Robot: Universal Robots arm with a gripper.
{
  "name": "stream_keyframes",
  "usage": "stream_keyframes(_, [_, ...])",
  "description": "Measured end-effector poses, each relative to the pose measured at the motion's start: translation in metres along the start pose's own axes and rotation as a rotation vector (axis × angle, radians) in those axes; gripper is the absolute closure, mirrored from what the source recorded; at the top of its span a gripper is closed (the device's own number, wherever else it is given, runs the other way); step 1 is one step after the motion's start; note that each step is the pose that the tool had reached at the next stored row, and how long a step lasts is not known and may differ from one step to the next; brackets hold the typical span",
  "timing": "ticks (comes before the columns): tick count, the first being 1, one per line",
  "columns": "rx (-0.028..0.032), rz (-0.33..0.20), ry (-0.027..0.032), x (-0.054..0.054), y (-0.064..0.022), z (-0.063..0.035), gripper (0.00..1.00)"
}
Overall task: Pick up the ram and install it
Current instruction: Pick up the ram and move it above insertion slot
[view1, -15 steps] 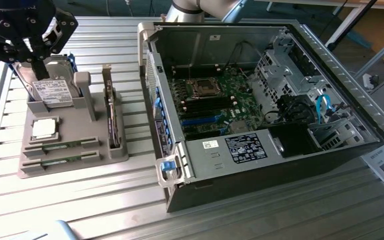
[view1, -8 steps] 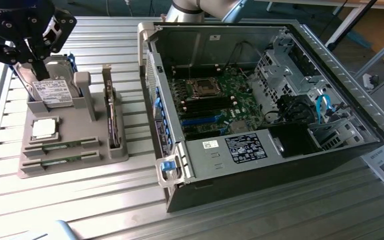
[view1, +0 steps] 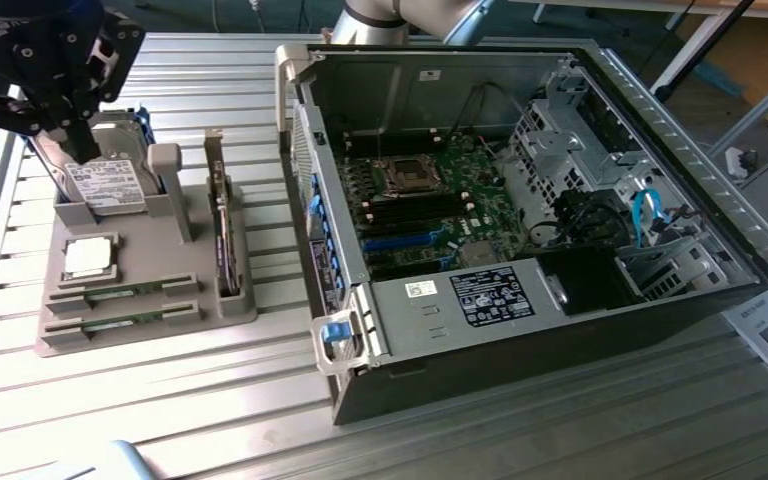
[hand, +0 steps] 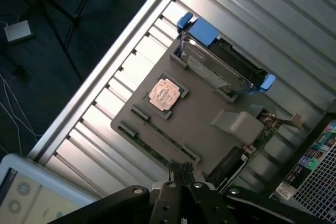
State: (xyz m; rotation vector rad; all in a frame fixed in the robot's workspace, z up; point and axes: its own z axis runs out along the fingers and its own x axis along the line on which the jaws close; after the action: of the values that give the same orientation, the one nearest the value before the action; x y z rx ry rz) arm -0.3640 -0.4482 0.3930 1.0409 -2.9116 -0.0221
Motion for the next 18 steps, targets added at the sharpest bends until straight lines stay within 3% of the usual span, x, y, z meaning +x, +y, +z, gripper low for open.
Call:
stream_keyframes(7, [0.0076,-0.181,0.0054,0.0000,0.0000,0.0000,0.90])
stream_keyframes(18, [0.0166,-0.396,0.0119,0.0000,0.0000,0.0000,0.90])
